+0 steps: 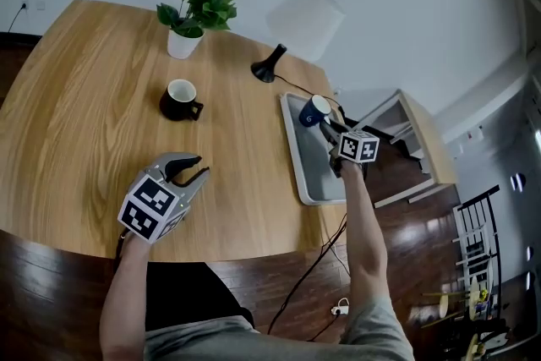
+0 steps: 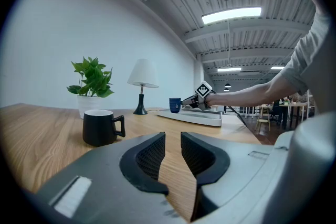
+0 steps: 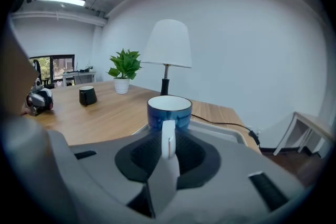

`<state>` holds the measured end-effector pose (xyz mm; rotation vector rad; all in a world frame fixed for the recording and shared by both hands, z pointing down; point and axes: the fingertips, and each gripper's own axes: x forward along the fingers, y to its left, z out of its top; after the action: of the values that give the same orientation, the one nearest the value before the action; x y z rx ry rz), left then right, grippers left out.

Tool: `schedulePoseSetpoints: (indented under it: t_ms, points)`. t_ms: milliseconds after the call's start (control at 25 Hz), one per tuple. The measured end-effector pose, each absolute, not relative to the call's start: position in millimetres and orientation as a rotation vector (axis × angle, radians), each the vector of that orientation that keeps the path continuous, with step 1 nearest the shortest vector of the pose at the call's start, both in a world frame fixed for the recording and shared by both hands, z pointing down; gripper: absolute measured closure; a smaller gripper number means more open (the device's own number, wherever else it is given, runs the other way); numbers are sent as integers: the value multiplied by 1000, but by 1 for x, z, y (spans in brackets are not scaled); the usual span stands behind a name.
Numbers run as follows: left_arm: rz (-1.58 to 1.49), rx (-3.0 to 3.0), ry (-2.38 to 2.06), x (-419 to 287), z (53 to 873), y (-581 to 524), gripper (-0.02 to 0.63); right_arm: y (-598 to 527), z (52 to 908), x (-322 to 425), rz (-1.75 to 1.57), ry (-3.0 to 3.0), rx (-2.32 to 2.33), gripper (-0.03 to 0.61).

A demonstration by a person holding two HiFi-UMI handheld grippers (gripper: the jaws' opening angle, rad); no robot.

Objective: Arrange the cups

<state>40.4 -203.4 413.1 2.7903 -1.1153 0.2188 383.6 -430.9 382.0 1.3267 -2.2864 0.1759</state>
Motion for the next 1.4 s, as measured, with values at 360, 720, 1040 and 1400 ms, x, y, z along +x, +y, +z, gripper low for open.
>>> schedulePoseSetpoints:
  t_ms: [360, 720, 1040, 1400]
  points:
    - [217, 2787, -1119, 43, 411, -203, 512, -441, 396, 396, 165, -2219, 1388, 471]
    - [220, 2795, -1118, 40, 410, -204, 512, -372, 335, 319, -108, -2346, 1288, 469]
    - [219, 2785, -1125, 43, 412, -205, 512, -287, 399, 116, -163, -2568, 639, 469]
    - [226, 2771, -1153, 40, 413, -208, 512, -302, 429, 54, -34, -2620, 640, 419]
